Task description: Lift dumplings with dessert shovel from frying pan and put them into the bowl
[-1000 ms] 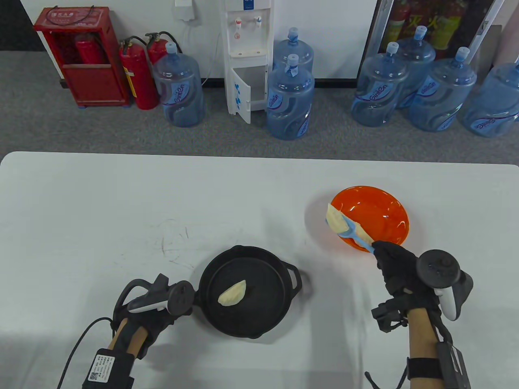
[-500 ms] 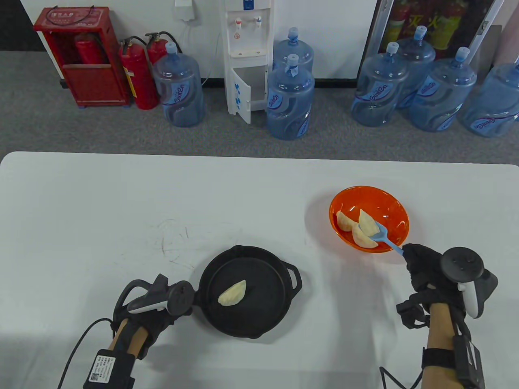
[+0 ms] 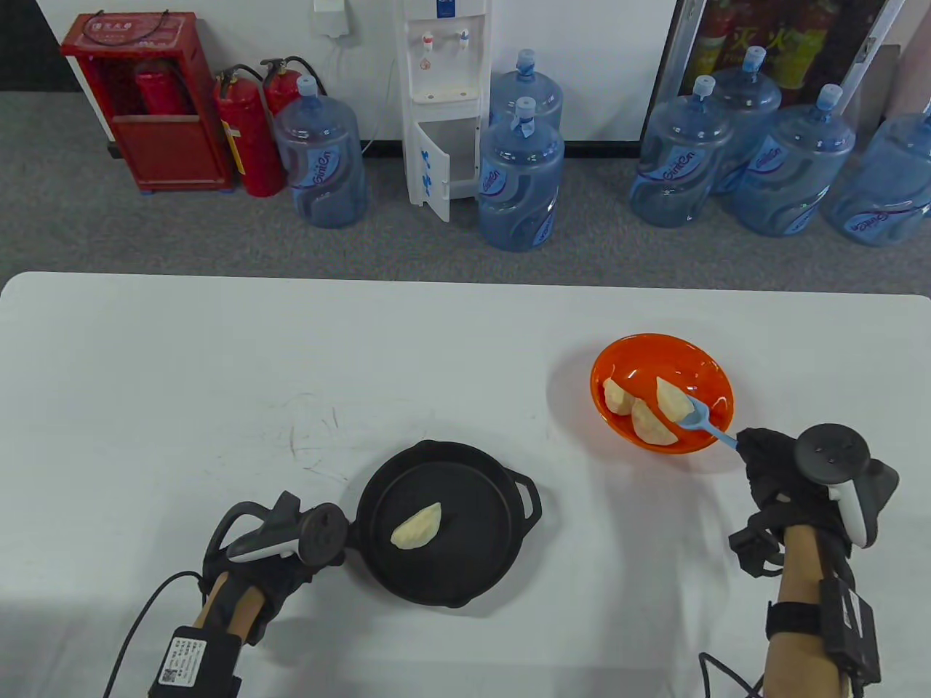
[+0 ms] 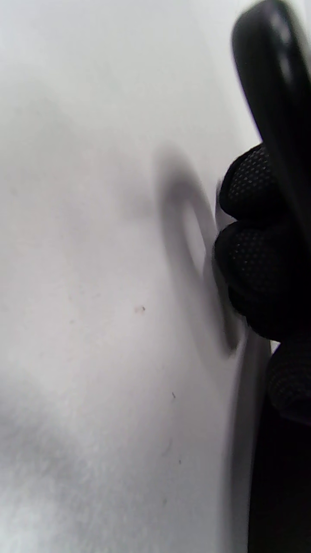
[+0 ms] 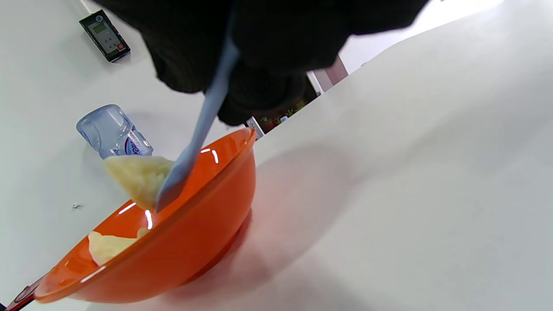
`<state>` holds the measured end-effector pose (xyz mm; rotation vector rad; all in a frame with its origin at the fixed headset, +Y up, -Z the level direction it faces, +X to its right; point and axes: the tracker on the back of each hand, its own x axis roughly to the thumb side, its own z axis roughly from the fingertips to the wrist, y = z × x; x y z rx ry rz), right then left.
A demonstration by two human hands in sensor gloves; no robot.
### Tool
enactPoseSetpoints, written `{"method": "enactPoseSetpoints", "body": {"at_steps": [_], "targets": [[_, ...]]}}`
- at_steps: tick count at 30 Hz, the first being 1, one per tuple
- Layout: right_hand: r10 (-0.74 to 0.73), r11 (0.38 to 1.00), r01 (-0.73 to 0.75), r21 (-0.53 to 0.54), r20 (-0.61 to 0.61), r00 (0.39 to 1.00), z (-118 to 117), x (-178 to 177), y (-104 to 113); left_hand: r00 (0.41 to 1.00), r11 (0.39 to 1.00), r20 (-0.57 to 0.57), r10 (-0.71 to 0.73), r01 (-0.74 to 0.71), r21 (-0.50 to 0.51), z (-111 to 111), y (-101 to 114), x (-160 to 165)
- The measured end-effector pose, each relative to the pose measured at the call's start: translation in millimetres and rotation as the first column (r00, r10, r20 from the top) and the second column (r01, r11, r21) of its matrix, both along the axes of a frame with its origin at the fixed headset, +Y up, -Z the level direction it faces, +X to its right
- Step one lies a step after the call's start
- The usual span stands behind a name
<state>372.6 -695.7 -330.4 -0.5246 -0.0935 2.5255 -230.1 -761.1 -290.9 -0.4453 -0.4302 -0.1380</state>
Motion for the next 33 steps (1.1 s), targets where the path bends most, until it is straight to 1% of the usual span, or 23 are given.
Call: {"method": "enactPoseSetpoints", "body": {"at_steps": [3, 6, 12, 17, 19, 20, 22, 25, 26, 27, 33], "targets": [[0.034, 0.999, -0.034, -0.014, 0.003, 0.999, -2.9, -1.2, -2.7, 1.000, 1.000, -0.001, 0.004, -0.004, -0.001, -0.1, -0.2, -0.4], [0.097, 0.995, -0.097, -0.032, -0.008, 0.995, -6.1, -3.4, -4.0, 1.000, 1.000, -0.001, 0.004, -0.004, 0.000, -0.1, -0.1, -0.6], [0.236, 0.970, -0.237, -0.047, -0.022, 0.971, -11.7, -15.0, 1.6, 1.000, 1.000, -0.001, 0.007, -0.007, -0.002, -0.2, -0.1, -1.0], [0.388, 0.920, -0.390, -0.038, -0.037, 0.921, -15.5, -30.2, 7.2, 1.000, 1.000, -0.001, 0.006, -0.006, -0.002, -0.2, 0.0, -1.1], [0.478, 0.877, -0.480, -0.030, -0.057, 0.876, -15.6, -37.4, 8.7, 1.000, 1.000, -0.001, 0.006, -0.006, -0.002, -0.1, 0.1, -1.1], [0.506, 0.861, -0.508, -0.016, -0.059, 0.861, -15.2, -40.3, 9.9, 1.000, 1.000, 0.000, 0.006, -0.006, -0.002, -0.1, 0.1, -1.1], [0.527, 0.850, -0.527, 0.003, -0.050, 0.848, -13.7, -44.8, 11.7, 1.000, 1.000, 0.000, 0.004, -0.004, -0.002, -0.2, 0.1, -1.1], [0.623, 0.782, -0.623, 0.026, -0.021, 0.782, -8.7, -51.7, 16.8, 1.000, 1.000, 0.002, 0.001, -0.001, 0.000, -0.2, 0.2, -0.9], [0.637, 0.771, -0.636, 0.031, -0.014, 0.771, -7.2, -52.7, 18.3, 1.000, 1.000, 0.002, -0.001, 0.001, 0.000, -0.2, 0.2, -0.8], [0.648, 0.761, -0.648, 0.032, -0.010, 0.761, -5.2, -53.4, 20.2, 1.000, 1.000, 0.001, -0.002, 0.002, -0.001, -0.2, 0.2, -0.7], [0.663, 0.747, -0.663, 0.043, 0.017, 0.748, 7.7, -51.5, 31.9, 1.000, 1.000, 0.001, -0.006, 0.006, -0.002, 0.0, -0.1, -0.3]]}}
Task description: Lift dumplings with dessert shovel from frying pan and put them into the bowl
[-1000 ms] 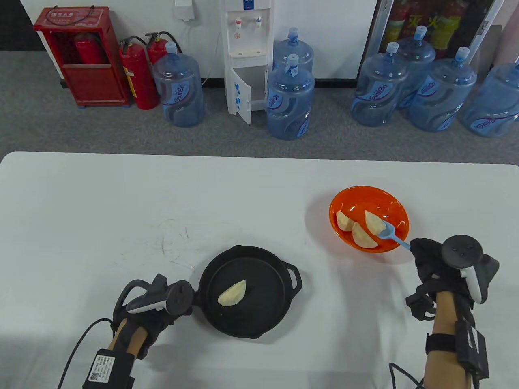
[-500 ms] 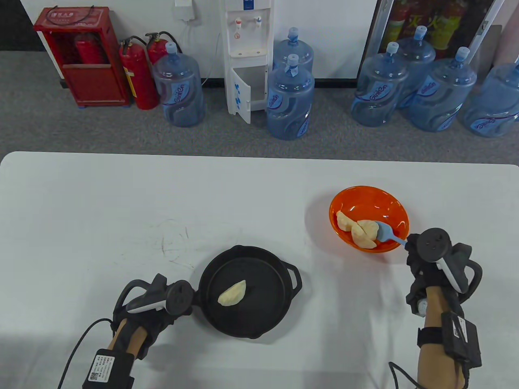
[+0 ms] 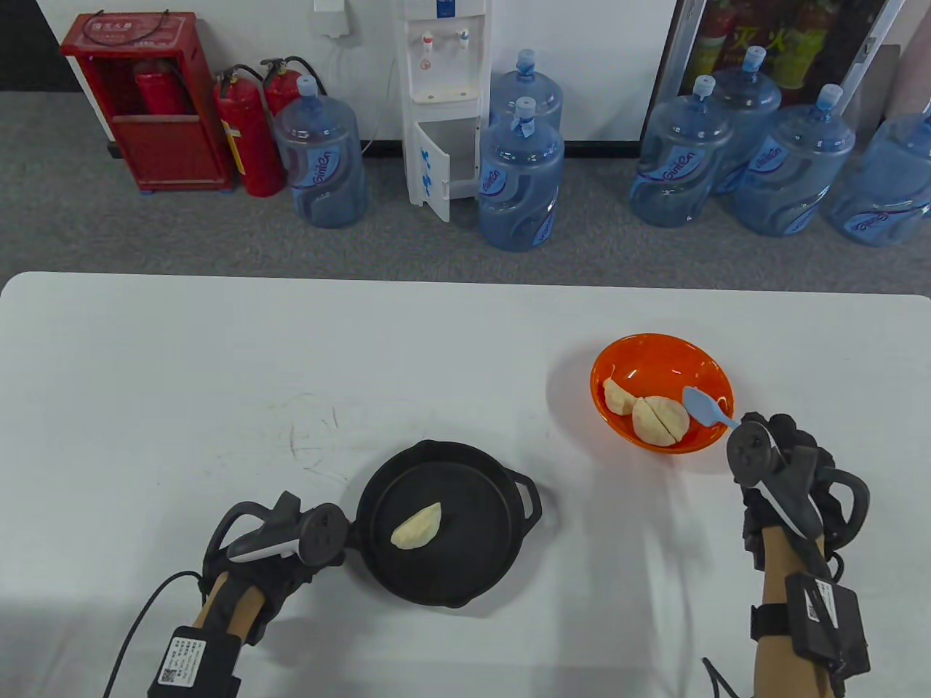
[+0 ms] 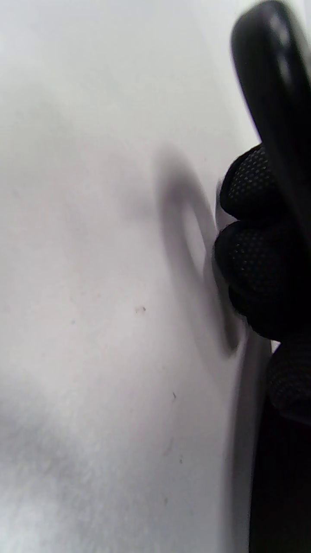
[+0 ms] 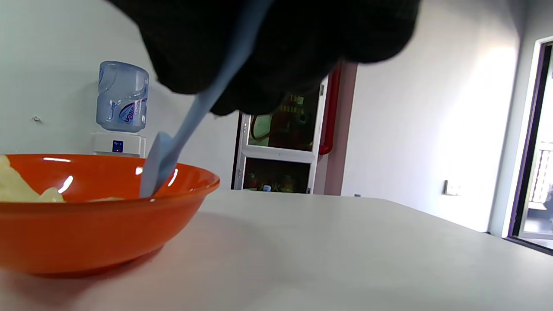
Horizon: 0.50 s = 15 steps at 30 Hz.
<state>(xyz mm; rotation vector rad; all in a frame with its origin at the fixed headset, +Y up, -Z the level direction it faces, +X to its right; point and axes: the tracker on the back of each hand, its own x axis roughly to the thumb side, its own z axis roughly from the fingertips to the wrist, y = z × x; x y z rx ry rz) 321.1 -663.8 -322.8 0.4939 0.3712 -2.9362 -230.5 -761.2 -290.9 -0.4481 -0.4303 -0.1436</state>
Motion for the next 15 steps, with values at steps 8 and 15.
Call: {"method": "enactPoseSetpoints", "body": {"at_steps": [8, 15], "targets": [[-0.077, 0.990, 0.087, 0.114, -0.089, 0.993, 21.6, -10.4, 25.5, 1.000, 1.000, 0.001, -0.008, 0.008, -0.001, 0.5, 0.3, 0.6], [-0.151, 0.977, 0.191, 0.098, -0.315, 0.937, 28.6, -65.2, 40.8, 1.000, 1.000, 0.001, -0.017, 0.017, 0.000, 0.5, 0.4, 1.2]]}}
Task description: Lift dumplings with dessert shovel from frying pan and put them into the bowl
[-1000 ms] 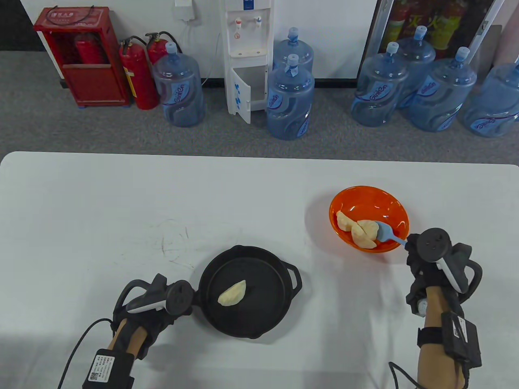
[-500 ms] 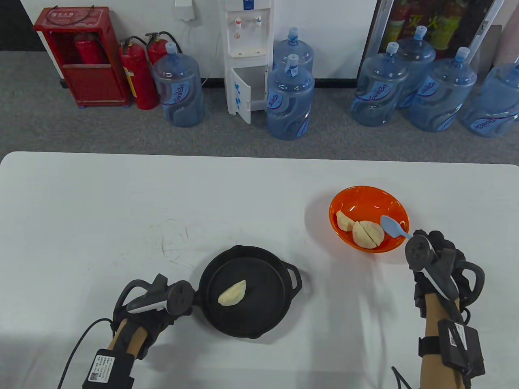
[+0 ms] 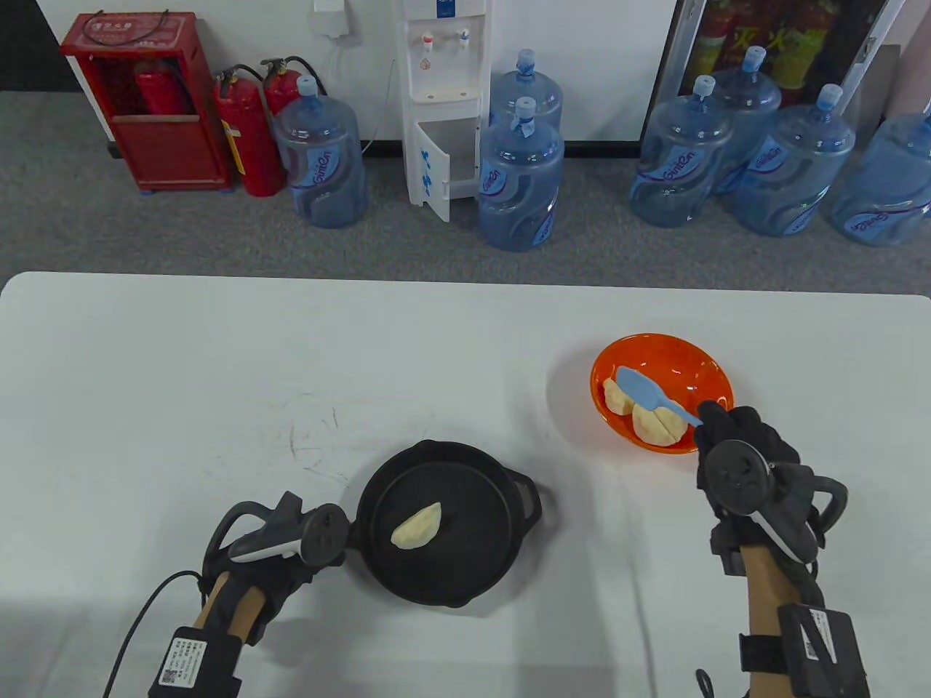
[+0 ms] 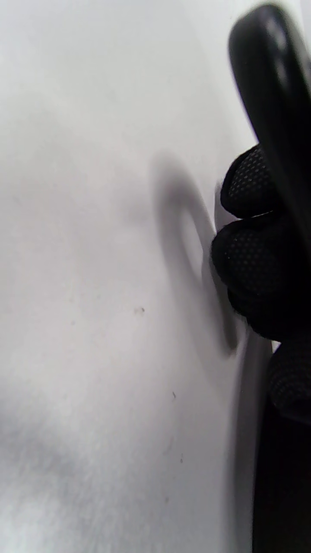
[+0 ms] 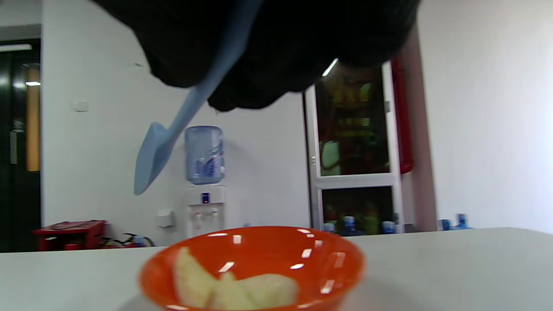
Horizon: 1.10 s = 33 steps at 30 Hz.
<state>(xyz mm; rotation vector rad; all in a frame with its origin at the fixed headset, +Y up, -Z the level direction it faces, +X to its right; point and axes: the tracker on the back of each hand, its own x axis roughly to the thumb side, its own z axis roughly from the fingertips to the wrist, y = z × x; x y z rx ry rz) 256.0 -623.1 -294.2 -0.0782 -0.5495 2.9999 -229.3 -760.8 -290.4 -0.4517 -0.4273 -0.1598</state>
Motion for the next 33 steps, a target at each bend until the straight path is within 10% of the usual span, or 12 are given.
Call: {"method": "enactPoseSetpoints", "body": {"at_steps": [18, 33], "targets": [[0.061, 0.991, -0.106, -0.076, -0.447, 0.893, 1.9, -166.6, -59.0, 1.000, 1.000, 0.005, -0.011, 0.011, -0.001, -0.2, 0.3, 0.8], [0.104, 0.972, -0.200, -0.119, -0.549, 0.829, 5.1, -178.5, -78.9, 1.000, 1.000, 0.004, -0.011, 0.011, -0.006, -0.4, 0.3, 1.0]]}}
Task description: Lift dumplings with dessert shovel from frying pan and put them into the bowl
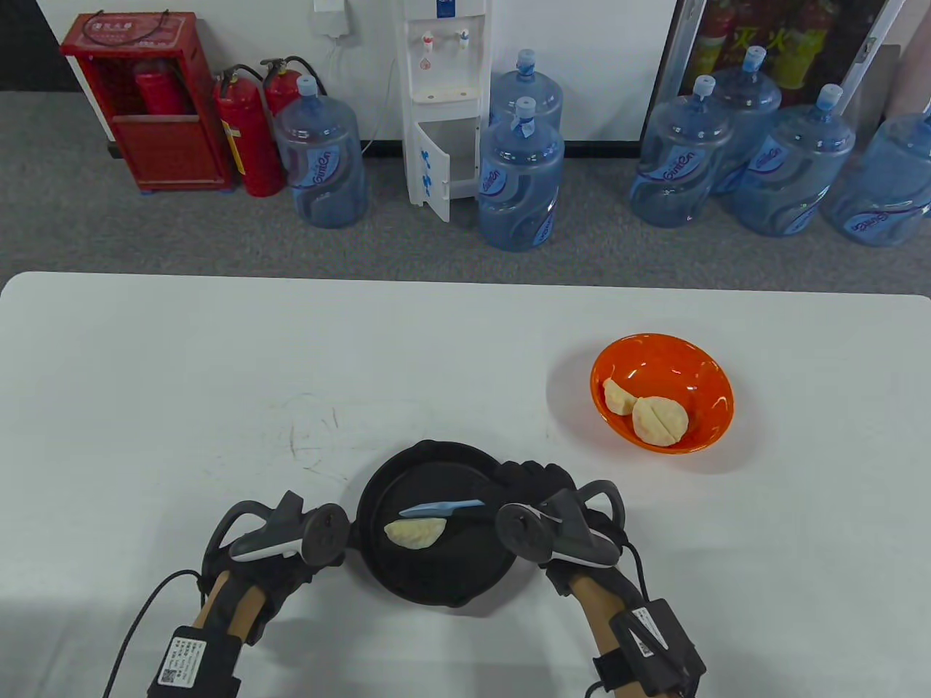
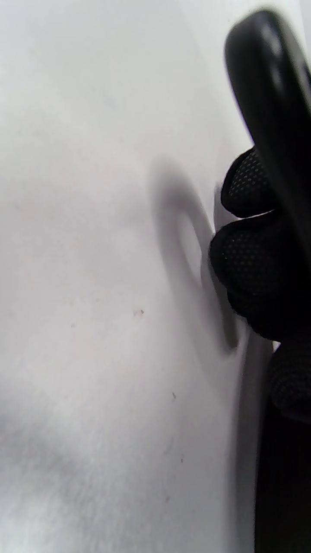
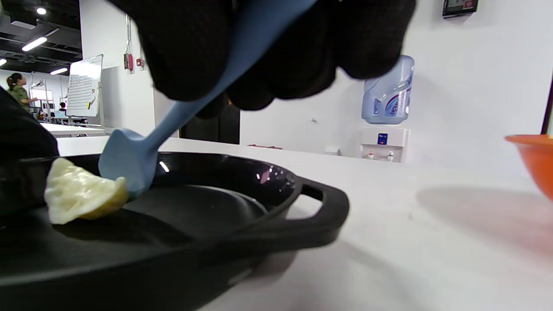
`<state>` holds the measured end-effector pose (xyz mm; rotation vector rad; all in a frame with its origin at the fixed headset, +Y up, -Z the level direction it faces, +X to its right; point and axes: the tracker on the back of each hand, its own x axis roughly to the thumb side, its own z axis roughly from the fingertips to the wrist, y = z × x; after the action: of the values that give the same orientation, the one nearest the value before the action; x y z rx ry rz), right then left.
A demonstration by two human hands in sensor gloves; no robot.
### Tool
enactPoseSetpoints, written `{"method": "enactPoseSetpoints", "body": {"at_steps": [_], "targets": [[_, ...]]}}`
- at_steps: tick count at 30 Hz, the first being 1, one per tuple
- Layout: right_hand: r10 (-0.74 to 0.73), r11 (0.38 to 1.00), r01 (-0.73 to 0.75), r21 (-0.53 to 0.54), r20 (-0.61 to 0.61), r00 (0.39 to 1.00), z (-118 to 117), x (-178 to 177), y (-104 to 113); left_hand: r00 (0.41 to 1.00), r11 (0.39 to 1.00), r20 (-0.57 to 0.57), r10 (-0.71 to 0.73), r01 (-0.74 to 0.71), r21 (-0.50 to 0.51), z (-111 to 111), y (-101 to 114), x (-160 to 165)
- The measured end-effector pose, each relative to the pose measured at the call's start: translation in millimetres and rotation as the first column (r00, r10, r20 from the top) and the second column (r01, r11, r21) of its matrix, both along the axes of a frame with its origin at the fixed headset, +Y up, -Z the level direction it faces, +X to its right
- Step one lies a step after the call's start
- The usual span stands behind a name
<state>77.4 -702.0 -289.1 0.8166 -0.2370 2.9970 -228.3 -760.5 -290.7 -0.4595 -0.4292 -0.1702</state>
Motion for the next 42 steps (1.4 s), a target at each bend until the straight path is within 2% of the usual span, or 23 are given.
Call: {"method": "enactPoseSetpoints", "body": {"at_steps": [12, 21, 26, 30, 32, 38, 42], "targets": [[-0.019, 1.000, 0.019, -0.005, -0.066, 0.998, 24.4, 1.7, -8.3, 1.000, 1.000, -0.002, 0.000, 0.000, -0.002, -0.1, 0.1, 0.0], [-0.046, 0.997, 0.040, -0.060, -0.101, 0.994, 39.2, 8.6, -14.3, 1.000, 1.000, -0.003, -0.001, 0.001, -0.002, -0.3, 0.1, 0.2], [-0.099, 0.987, 0.087, -0.132, -0.090, 0.991, 38.8, 16.5, -20.8, 1.000, 1.000, -0.001, -0.006, 0.006, 0.003, -0.3, 0.1, 0.7], [-0.158, 0.962, 0.134, -0.239, -0.087, 0.984, 33.5, 22.0, -25.9, 1.000, 1.000, -0.002, -0.005, 0.005, 0.001, -0.3, 0.2, 0.7], [-0.184, 0.940, 0.148, -0.307, -0.090, 0.979, 31.3, 23.0, -27.8, 1.000, 1.000, -0.003, -0.003, 0.003, 0.000, -0.5, 0.1, 0.5], [-0.271, 0.893, 0.227, -0.388, -0.063, 0.961, 25.4, 25.4, -32.0, 1.000, 1.000, -0.004, -0.002, 0.002, -0.004, -0.6, 0.1, 0.4], [-0.329, 0.827, 0.282, -0.487, -0.012, 0.944, 17.1, 28.0, -35.6, 1.000, 1.000, -0.001, -0.004, 0.004, -0.008, -0.8, 0.3, 0.0]]}}
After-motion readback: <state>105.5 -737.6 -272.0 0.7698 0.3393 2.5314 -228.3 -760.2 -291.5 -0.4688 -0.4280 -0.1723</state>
